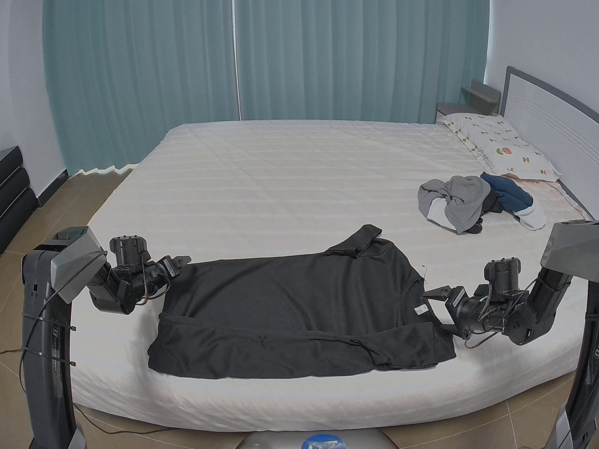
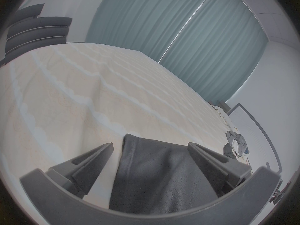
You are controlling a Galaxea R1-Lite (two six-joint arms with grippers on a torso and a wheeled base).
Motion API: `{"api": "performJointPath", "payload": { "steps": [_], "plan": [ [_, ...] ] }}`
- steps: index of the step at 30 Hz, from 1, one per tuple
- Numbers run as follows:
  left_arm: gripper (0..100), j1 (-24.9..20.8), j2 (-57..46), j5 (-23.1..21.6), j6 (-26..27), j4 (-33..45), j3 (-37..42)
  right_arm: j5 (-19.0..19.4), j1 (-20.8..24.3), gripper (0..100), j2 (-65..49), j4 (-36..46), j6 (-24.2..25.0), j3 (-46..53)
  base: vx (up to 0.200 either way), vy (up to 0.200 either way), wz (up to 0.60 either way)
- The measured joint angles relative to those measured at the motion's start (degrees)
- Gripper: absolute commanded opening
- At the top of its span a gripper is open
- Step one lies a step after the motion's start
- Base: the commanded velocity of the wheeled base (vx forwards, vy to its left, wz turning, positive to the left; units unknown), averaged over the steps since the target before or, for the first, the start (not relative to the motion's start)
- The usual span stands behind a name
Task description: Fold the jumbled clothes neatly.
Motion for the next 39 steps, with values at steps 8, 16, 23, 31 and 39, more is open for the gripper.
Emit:
{"api": "performJointPath", "payload": {
  "steps": [8,16,23,31,39],
  "plan": [
    [0,-0.2,1.4,0.2,-0.1,-3.5,-0.7,0.0,0.0,100,0.0,0.0,0.0,0.0,0.0,0.0,0.0],
    [0,-0.3,2.3,4.7,-0.5,-7.4,-0.9,-0.2,0.0,100,0.1,0.1,0.0,-0.6,0.0,0.0,0.0],
    [0,-0.2,2.4,10.0,-1.7,-12.2,-0.4,-1.0,0.0,100,0.4,0.0,-0.1,-1.5,0.0,0.0,0.0],
    [0,-0.1,2.1,10.6,-3.8,-13.0,1.3,-2.4,1.2,100,-1.2,-0.6,-0.4,-3.0,0.0,0.0,0.0],
    [0,-0.1,1.8,10.5,-4.3,-13.0,3.1,-3.8,3.0,100,-1.8,7.6,-1.9,-13.8,0.0,0.0,0.0]
  ]
}}
